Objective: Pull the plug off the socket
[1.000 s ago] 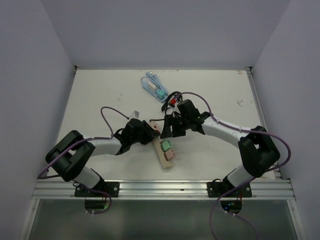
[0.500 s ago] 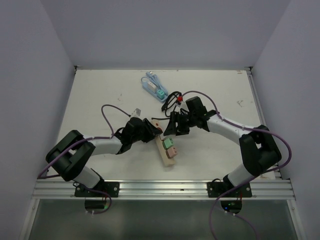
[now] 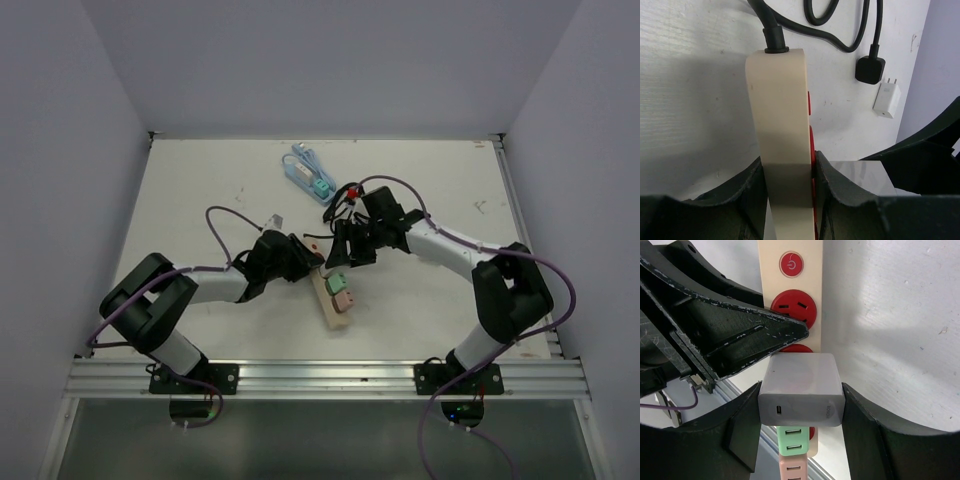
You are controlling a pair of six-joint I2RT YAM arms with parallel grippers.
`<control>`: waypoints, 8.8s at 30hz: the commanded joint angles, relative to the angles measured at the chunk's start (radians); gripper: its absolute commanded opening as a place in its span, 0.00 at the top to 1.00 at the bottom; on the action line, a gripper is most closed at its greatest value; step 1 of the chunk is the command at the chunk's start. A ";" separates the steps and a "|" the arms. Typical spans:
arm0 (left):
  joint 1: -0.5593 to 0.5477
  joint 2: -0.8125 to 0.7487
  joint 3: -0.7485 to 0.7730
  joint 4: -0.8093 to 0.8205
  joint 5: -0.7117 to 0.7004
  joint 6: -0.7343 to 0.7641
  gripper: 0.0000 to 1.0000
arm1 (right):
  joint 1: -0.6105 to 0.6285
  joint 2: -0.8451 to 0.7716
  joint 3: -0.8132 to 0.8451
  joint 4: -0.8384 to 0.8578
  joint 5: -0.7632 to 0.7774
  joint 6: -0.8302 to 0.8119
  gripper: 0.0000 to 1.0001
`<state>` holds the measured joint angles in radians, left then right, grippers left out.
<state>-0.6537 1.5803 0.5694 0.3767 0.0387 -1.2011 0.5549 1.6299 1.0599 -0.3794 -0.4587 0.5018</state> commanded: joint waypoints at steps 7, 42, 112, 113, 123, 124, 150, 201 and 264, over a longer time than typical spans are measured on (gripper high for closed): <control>0.042 0.055 -0.135 -0.259 -0.151 0.118 1.00 | -0.190 -0.108 0.023 -0.053 -0.106 0.001 1.00; 0.066 -0.005 -0.143 -0.229 -0.043 0.144 1.00 | -0.438 -0.039 0.040 0.367 0.943 -0.262 1.00; 0.092 -0.042 -0.135 -0.203 -0.010 0.132 1.00 | 0.126 -0.127 -0.178 0.186 -0.028 0.165 0.26; 0.092 -0.042 -0.134 -0.203 -0.011 0.129 1.00 | 0.132 -0.122 -0.181 0.209 -0.029 0.173 0.27; 0.092 -0.036 -0.112 -0.197 0.003 0.107 1.00 | 0.178 -0.044 -0.195 0.293 -0.029 0.215 0.36; 0.094 -0.036 -0.112 -0.196 0.004 0.104 1.00 | 0.181 -0.039 -0.198 0.298 -0.031 0.215 0.38; 0.089 -0.160 -0.143 -0.252 0.056 0.090 0.27 | 0.185 0.030 -0.109 0.201 -0.003 0.067 1.00; 0.031 -0.109 -0.154 -0.429 -0.108 0.113 1.00 | 0.001 0.031 -0.023 0.077 -0.139 -0.051 1.00; -0.007 0.084 0.012 -0.584 -0.131 0.161 1.00 | -0.096 -0.002 0.166 -0.168 -0.127 -0.227 1.00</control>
<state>-0.6750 1.5951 0.6598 0.2100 0.0395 -1.2079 0.5167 1.7084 1.1614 -0.5335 -0.6159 0.2897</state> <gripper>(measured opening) 0.408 0.341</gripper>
